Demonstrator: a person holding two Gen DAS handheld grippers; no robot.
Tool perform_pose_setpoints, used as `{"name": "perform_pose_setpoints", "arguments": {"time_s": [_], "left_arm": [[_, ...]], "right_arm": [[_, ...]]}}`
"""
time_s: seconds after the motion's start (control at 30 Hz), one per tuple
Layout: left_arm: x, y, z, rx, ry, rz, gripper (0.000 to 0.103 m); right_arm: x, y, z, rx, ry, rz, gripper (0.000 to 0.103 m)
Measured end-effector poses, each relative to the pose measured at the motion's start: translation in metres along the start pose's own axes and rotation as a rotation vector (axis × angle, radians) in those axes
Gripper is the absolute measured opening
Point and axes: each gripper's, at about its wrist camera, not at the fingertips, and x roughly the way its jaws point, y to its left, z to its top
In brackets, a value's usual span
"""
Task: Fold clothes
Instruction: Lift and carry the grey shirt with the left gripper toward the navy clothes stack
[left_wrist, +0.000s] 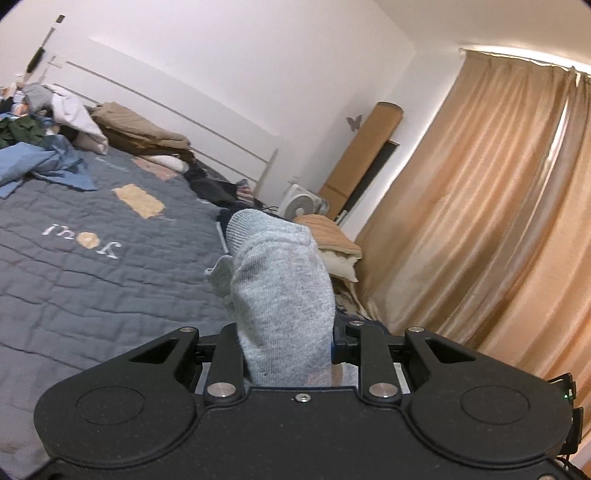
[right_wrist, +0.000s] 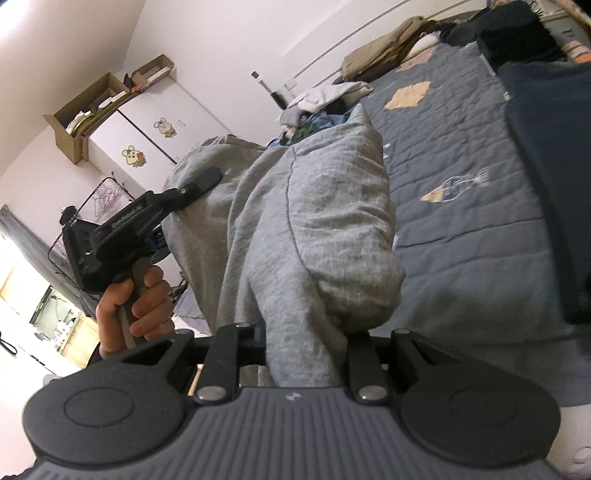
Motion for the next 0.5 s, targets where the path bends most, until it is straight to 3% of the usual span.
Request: {"name": "perform_pose_setpoints", "arguments": {"time_s": [0.5], "left_arm": [[0.129, -0.074, 0.001, 0.043, 0.074, -0.122, 0.023]], "right_arm": [[-0.091, -0.069, 0.045, 0.048, -0.108, -0.088, 0.019]]}}
